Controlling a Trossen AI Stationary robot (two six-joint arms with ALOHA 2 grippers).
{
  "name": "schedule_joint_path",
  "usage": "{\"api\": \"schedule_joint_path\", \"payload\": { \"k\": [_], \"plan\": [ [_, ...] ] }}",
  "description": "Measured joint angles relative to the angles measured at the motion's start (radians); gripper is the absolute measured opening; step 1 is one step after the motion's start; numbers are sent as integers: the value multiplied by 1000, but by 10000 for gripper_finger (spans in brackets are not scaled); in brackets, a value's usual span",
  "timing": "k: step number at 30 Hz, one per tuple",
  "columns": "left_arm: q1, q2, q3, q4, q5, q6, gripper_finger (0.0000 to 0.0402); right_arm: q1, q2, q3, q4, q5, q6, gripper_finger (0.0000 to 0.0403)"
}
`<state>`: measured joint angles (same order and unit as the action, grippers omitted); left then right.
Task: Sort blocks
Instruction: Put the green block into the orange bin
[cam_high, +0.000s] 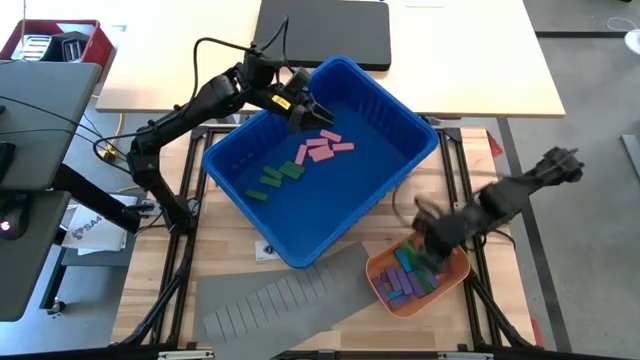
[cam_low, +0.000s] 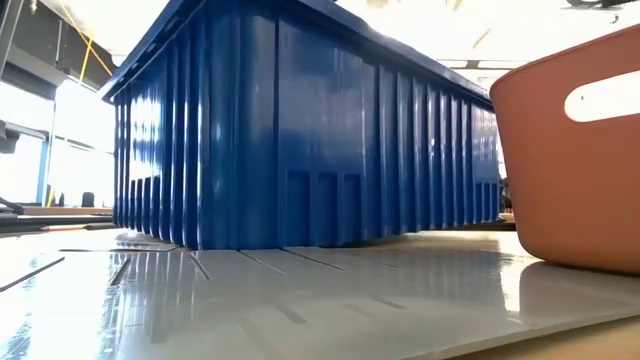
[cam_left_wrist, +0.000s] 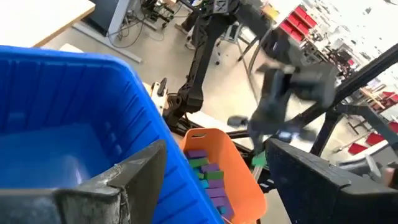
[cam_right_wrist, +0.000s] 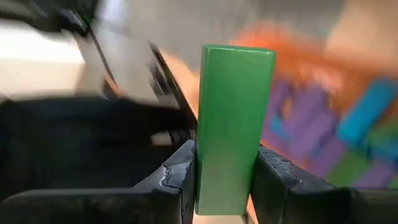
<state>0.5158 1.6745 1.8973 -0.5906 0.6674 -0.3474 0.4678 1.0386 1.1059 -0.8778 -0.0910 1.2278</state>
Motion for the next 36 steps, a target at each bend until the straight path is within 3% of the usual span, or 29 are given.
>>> {"api": "schedule_joint_path", "payload": {
  "k": [5,11,17,22,27,32,36],
  "plan": [
    [-6,-2,0,-15,0,10,266,124,4,-196,50,-5,226,102],
    [-6,-2,0,-73,-1,9,266,135,3,-375,131,-16,415,102],
    [-6,-3,0,-303,-10,66,266,135,3,-508,309,-44,487,102],
    [-16,6,0,-587,-64,253,266,135,4,-535,293,-32,511,104],
    [-37,59,0,-778,-115,426,266,135,3,-535,237,-35,510,148],
    [-61,142,0,-852,-142,534,266,135,3,-535,231,-52,508,151],
    [-83,204,0,-843,-251,550,266,137,0,-493,212,-86,508,137]
  ]
}}
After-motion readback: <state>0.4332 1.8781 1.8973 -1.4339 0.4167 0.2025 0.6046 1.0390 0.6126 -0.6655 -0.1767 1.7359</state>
